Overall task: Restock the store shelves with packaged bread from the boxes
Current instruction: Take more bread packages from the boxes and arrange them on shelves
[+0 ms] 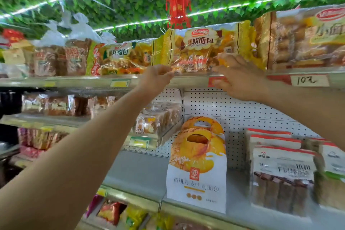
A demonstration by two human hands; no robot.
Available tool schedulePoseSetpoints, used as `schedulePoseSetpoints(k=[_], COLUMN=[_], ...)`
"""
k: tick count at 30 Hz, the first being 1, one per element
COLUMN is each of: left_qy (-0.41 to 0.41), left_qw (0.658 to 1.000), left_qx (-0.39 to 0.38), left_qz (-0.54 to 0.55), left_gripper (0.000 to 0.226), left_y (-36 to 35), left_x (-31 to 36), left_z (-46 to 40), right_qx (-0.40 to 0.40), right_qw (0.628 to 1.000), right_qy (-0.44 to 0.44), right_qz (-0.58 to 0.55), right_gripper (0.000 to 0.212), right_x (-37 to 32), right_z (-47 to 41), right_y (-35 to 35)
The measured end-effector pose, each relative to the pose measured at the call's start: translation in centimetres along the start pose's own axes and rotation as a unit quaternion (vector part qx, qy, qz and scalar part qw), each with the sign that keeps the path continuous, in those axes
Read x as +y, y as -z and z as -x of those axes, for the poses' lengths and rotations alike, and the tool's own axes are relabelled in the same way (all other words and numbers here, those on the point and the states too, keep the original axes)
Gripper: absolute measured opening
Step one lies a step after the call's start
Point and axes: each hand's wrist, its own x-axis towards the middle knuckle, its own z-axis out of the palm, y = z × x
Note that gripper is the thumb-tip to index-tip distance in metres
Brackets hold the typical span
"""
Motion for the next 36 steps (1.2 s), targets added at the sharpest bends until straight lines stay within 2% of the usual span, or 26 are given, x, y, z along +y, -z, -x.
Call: schedulePoseSetpoints(k=[3,8,13,20,25,31,36], left_qy=[0.042,0.086,0.119,0.153,0.166,0.185,0.223], left_qw=[0.995,0.984,0.972,0.961,0.960,0.966,0.960], left_qx=[0.006,0.023,0.069,0.102,0.116,0.085,0.063], left_qz=[0.085,0.153,0.190,0.207,0.193,0.157,0.155], left_gripper=[0.016,0.022,0.017,0.014,0.024,0.022,0.021], left_y=[-0.1,1.2,4.5,11.2,19.1,28.3,32.8], left_x=[0.3,0.4,-0.6,-4.7,-9.6,-15.9,-20.4], left_z=[3.8,9.5,13.0,14.4,14.5,14.4,14.3], right_qx=[0.006,0.011,0.029,0.017,0.034,0.004,-0.021], right_qw=[1.000,0.997,0.990,0.980,0.980,0.972,0.966], right_qy=[0.028,0.055,0.075,0.077,0.047,-0.012,-0.039], right_qz=[0.005,-0.055,-0.116,-0.183,-0.190,-0.235,-0.255], right_gripper=[0.042,0.036,0.036,0.036,0.034,0.031,0.030], right_x=[-1.6,-5.0,-8.5,-16.8,-24.4,-33.6,-39.5], right_z=[1.7,4.2,4.7,3.2,1.1,-1.5,-3.0], right_y=[0.7,1.8,1.6,0.9,-0.6,-3.8,-5.5])
